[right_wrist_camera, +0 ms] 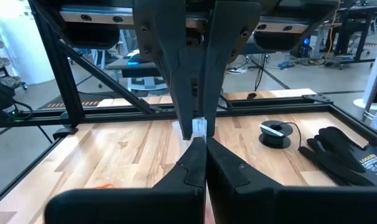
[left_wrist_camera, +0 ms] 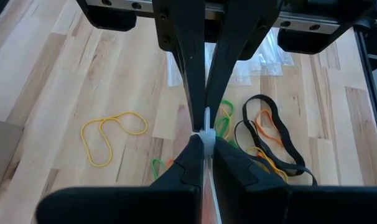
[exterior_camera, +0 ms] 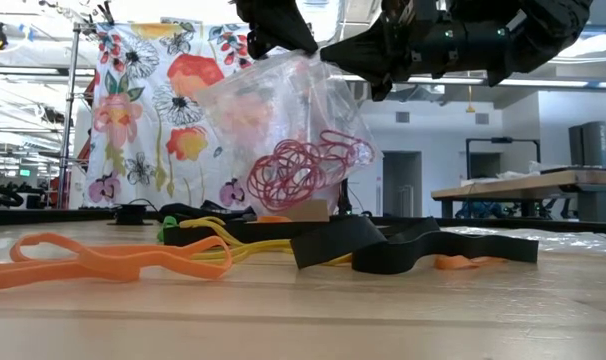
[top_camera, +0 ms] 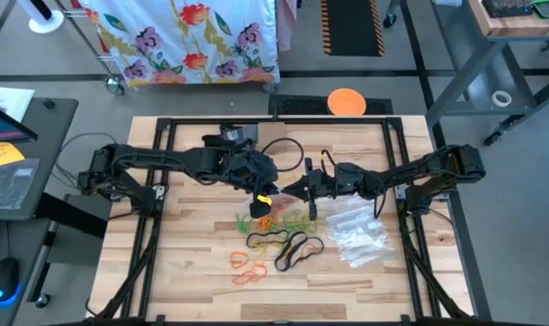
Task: Sort rubber bands
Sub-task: Close the transparent zip bag
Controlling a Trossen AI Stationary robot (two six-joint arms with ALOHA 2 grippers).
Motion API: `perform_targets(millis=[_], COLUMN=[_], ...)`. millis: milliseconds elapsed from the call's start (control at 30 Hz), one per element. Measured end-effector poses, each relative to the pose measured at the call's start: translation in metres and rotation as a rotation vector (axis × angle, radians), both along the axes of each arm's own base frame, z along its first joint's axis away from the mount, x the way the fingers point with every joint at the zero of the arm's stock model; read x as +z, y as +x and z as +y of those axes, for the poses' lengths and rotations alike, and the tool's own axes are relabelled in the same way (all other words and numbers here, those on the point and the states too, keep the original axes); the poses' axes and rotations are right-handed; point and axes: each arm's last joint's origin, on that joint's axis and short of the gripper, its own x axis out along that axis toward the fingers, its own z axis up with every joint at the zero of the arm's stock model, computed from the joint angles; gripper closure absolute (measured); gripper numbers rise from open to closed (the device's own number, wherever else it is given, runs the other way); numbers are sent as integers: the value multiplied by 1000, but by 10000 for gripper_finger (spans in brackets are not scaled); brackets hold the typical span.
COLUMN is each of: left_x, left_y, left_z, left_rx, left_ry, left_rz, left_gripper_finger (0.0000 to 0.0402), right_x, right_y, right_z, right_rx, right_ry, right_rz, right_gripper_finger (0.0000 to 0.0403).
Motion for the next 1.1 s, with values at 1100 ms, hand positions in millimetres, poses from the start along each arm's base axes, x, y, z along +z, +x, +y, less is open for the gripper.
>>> perform_targets(millis=[1100], left_x=[2], left_y=[2], left_z=[8], left_rx=[87], left_ry=[3], left_rz=[-35], left_gripper_finger=[270], right_x=[-1], right_y=[0], right_z=[0], right_rx=[0], right_ry=[1], right_rz=[15], right_gripper_finger=[403])
